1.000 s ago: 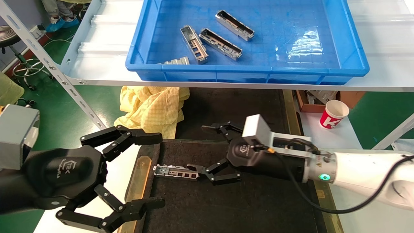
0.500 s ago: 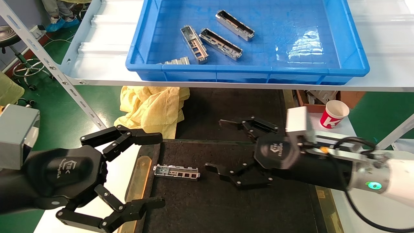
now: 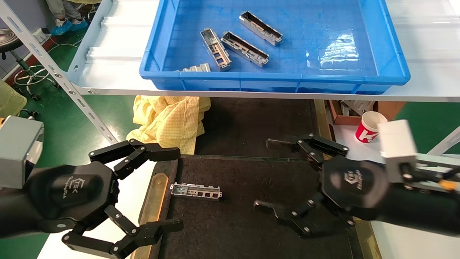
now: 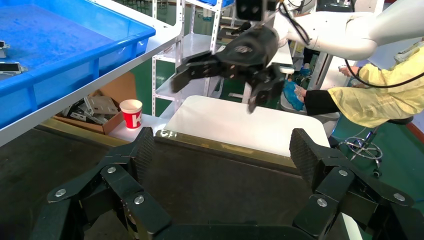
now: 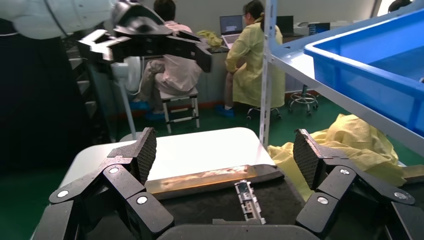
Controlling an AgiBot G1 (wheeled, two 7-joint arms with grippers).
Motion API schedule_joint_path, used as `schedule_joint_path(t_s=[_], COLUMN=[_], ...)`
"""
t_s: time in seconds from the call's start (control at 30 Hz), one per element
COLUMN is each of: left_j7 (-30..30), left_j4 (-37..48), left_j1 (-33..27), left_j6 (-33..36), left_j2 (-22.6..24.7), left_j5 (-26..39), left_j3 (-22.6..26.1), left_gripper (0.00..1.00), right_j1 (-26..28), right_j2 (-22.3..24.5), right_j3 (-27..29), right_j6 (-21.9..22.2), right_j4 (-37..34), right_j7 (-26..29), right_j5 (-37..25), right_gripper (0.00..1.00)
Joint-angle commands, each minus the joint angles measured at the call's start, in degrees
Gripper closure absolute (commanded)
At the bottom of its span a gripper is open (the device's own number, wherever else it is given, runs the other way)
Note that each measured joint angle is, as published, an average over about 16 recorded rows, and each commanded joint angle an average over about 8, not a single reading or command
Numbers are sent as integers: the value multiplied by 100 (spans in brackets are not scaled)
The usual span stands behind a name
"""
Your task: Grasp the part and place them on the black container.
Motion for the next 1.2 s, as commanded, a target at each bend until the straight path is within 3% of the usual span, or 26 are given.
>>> schedule_joint_path(t_s=[0.03, 0.47, 1.2], left_j7=[0, 0, 0], left_j4=[0, 1, 1], left_j1=[0, 1, 1], left_j6=[0, -1, -2], left_j2=[0, -1, -1], left_j5=[0, -1, -1], left_j3=[0, 0, -1], left_gripper=[0, 0, 0], right_j1=[-86, -544, -505], right_j2=[135, 849, 786], right_j3=[140, 882, 815], right_j6=[-39, -250, -227], right_j4=[210, 1325, 1223], right_j7=[153, 920, 870], right_j5=[4, 12, 14], right_gripper=[0, 0, 0])
